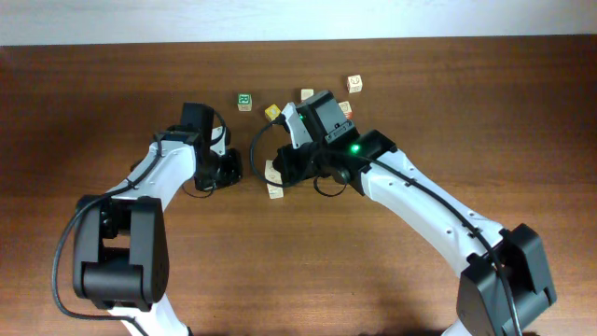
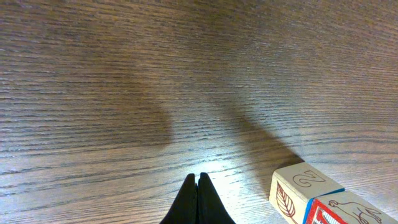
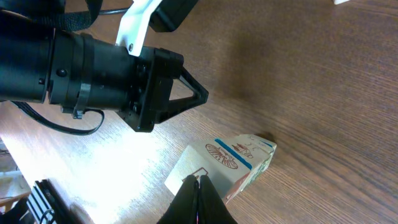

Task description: Rotate 5 blocks

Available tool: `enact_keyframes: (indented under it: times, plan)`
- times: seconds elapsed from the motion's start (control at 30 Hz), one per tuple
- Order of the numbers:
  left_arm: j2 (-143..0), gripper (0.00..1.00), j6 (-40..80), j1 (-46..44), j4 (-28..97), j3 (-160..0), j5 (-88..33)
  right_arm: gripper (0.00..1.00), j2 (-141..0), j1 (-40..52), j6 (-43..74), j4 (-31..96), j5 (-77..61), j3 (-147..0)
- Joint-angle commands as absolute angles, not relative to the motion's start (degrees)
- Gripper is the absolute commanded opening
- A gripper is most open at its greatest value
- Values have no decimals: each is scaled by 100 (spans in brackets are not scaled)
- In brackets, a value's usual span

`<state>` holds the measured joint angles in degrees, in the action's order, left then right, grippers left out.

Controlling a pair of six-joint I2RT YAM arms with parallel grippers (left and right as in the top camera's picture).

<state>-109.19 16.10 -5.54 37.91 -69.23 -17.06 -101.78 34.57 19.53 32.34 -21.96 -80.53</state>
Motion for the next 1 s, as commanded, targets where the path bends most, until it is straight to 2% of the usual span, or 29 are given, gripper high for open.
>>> enact_keyframes:
  times: [0.0,0.97]
  plan:
    - [-10938,0,1667,-545,3780,-7030,-1647,4,-10451,3524,1973,3367,-1920,-7985]
    - [-10938,0,1662,-545,3780,-7030,-1645,4,-10403,3522,1732,3905,-1831,-8923]
